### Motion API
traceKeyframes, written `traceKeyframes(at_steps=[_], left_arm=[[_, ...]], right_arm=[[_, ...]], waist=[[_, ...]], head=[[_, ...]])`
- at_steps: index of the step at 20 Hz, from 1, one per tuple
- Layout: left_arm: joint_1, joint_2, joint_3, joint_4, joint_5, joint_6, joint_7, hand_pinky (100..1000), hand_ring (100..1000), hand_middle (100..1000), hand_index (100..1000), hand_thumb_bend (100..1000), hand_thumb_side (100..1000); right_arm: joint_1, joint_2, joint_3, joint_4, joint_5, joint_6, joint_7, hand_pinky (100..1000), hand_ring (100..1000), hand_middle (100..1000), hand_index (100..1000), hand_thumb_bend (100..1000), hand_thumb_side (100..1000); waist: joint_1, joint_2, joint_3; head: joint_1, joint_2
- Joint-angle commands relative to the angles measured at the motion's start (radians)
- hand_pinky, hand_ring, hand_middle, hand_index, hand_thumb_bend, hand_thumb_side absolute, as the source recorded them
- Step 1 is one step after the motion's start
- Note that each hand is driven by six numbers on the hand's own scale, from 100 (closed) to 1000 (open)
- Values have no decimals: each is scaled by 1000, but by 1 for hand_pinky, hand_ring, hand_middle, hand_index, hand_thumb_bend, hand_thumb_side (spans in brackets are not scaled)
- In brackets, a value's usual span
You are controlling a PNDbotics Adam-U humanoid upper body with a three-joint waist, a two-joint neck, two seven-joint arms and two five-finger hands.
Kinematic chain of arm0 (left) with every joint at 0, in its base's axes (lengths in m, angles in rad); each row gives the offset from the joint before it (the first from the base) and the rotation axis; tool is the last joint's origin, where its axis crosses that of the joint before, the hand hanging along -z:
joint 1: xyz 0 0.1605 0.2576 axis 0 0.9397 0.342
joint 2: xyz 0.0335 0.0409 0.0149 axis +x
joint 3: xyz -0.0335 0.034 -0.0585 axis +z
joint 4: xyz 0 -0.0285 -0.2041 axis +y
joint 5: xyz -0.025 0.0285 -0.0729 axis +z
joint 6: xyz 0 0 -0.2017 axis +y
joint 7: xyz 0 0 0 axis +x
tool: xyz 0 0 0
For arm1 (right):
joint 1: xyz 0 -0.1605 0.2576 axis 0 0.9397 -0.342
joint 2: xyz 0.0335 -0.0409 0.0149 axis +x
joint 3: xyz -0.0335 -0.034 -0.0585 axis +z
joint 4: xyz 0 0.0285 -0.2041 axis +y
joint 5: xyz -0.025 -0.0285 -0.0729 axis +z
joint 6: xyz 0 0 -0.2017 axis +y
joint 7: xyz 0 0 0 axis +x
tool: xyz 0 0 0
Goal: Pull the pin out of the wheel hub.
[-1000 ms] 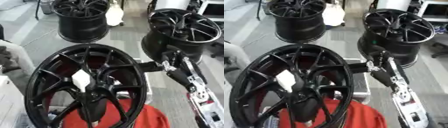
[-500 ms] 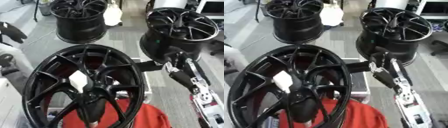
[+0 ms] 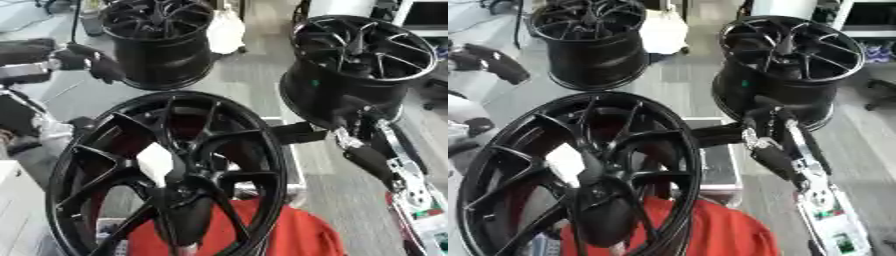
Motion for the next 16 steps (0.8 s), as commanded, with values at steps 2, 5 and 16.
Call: traceKeyframes(at_steps=[2, 5, 16], left_arm=[[-53, -52, -112, 42, -100, -375, -319, 767, 782, 842, 910, 328, 430], [-63, -72, -160, 44, -131, -378, -319, 768, 781, 840, 908, 343, 410], [-41, -58, -189, 62, -176, -379, -319, 709, 738, 805, 891, 340, 381]], right_arm=[[-13, -20, 5, -13, 2, -4, 9, 649, 629, 695, 903, 100, 344], [-13, -21, 6, -12, 2, -5, 10, 649, 629, 695, 903, 100, 344], [-11, -22, 7, -10, 3, -8, 11, 649, 629, 696, 902, 100, 345]], waist=[[5, -12, -6], [9, -12, -11], [17, -12, -17]], head=[[12, 8], [13, 10], [9, 10]])
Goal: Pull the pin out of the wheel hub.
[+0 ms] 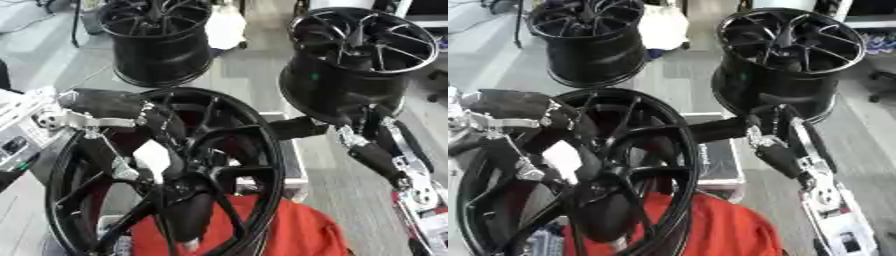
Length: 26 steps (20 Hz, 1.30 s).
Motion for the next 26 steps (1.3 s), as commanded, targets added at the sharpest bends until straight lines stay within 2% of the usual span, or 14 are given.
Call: traceKeyframes(at_steps=[1, 7, 11, 13, 14, 16, 22, 26], left_arm=[[-10, 33, 1, 3, -23, -350, -347, 691, 722, 796, 886, 327, 367], [-5, 37, -4, 16, -46, -350, -347, 621, 649, 736, 836, 191, 200], [-4, 38, 4, 25, -37, -350, -347, 503, 528, 585, 737, 100, 122], [-6, 38, 20, 34, -17, -350, -347, 434, 464, 509, 677, 100, 100], [-8, 38, 31, 39, -3, -350, -347, 393, 420, 465, 636, 100, 108], [-16, 40, 58, 42, 34, -350, -347, 363, 389, 431, 607, 100, 122], [-43, 77, 181, -11, 160, -347, -347, 358, 380, 419, 596, 100, 113], [-39, 120, 267, -71, 238, -308, -347, 353, 376, 416, 595, 100, 106]], right_arm=[[-12, -21, 1, -12, 2, -3, 2, 649, 629, 696, 902, 100, 345], [-11, -22, 2, -11, 2, -3, 3, 649, 629, 696, 902, 100, 345], [-11, -22, 1, -11, 2, -3, 3, 649, 629, 696, 902, 100, 346], [-11, -21, 1, -10, 1, -3, 3, 649, 629, 696, 902, 100, 346], [-11, -21, 1, -10, 1, -3, 3, 649, 629, 696, 902, 100, 346], [-10, -21, 0, -10, 1, -3, 2, 649, 629, 696, 902, 100, 346], [-8, -21, -3, -9, 2, -2, 0, 649, 628, 696, 902, 100, 345], [-6, -22, -5, -9, 2, -2, -2, 649, 628, 696, 902, 100, 349]], waist=[[1, -12, -2], [2, -13, -2], [2, -13, -2], [1, -13, -1], [1, -14, 0], [0, -14, 1], [-2, -17, 7], [-2, -18, 12]], head=[[0, -3], [0, -3], [0, -3], [-1, -3], [-2, -3], [-3, -3], [-9, -3], [-13, -3]])
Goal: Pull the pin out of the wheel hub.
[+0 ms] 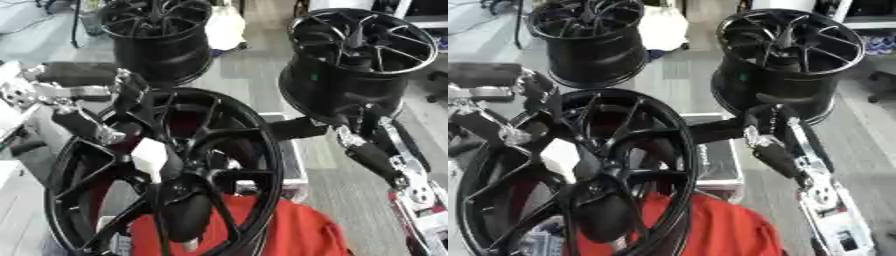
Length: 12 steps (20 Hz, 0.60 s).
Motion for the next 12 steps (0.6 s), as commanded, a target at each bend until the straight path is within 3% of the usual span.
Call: traceKeyframes(at_steps=[1, 5, 6, 7, 9, 12], left_arm=[[-13, 62, 71, -51, 54, -306, -338, 353, 376, 416, 595, 100, 105], [-4, 74, 81, -74, 75, -283, -338, 354, 377, 416, 596, 100, 103], [-1, 76, 79, -76, 75, -282, -338, 560, 538, 579, 744, 132, 100], [12, 83, 66, -80, 68, -289, -338, 630, 617, 659, 809, 229, 189], [32, 95, 26, -81, 43, -310, -338, 667, 672, 720, 850, 320, 286], [37, 98, -47, -54, -2, -339, -338, 690, 707, 756, 875, 379, 340]], right_arm=[[-7, -21, -9, -10, 2, -2, -2, 649, 628, 696, 902, 100, 345], [-8, -21, -9, -10, 3, -2, -2, 649, 628, 696, 902, 100, 345], [-8, -21, -9, -10, 3, -2, -1, 649, 628, 696, 902, 100, 345], [-9, -21, -7, -10, 3, -2, 0, 649, 628, 696, 902, 100, 345], [-11, -22, -6, -11, 3, -2, 2, 649, 628, 696, 902, 100, 345], [-12, -22, -5, -10, 3, -2, 4, 649, 628, 696, 902, 100, 345]], waist=[[0, -15, 3], [0, -16, 5], [0, -15, 4], [1, -15, 2], [1, -14, -2], [2, -13, -5]], head=[[-4, -3], [-3, -4], [-3, -6], [0, -9], [3, -10], [4, -8]])
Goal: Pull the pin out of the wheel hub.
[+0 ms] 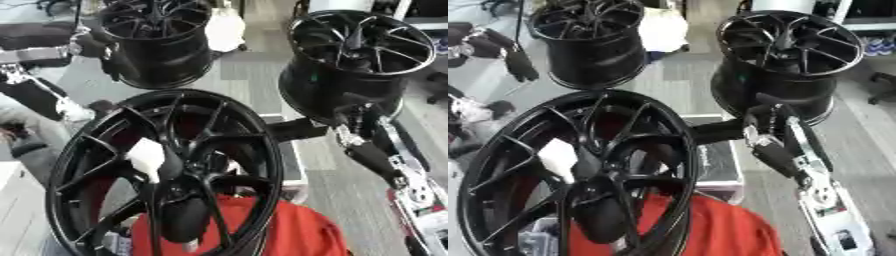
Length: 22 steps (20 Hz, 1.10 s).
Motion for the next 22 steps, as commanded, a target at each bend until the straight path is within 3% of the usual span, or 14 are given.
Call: traceKeyframes(at_steps=[1, 9, 15, 19, 22], left_arm=[[-13, 32, -57, 24, -44, -356, -328, 693, 713, 762, 878, 378, 335], [-12, -39, -136, 108, -169, -370, -328, 688, 718, 768, 874, 338, 288], [-4, -66, -168, 138, -189, -370, -328, 651, 677, 729, 851, 307, 282], [-2, -72, -179, 149, -187, -370, -328, 601, 586, 620, 773, 238, 247], [-2, -74, -174, 162, -173, -370, -328, 551, 496, 519, 689, 100, 174]], right_arm=[[-11, -22, -2, -10, 3, -2, 4, 649, 628, 696, 902, 100, 345], [-12, -20, -2, -11, 2, -2, 4, 649, 628, 696, 902, 100, 345], [-12, -20, -2, -10, 1, -3, 5, 649, 627, 696, 902, 100, 344], [-12, -20, -1, -10, 1, -3, 5, 650, 627, 696, 902, 100, 344], [-12, -19, -2, -10, 1, -3, 5, 649, 627, 696, 902, 100, 344]], waist=[[1, -8, -2], [-1, -5, -7], [-1, -2, -9], [0, -2, -11], [0, -2, -11]], head=[[2, -7], [1, -7], [1, -6], [0, -6], [-1, -7]])
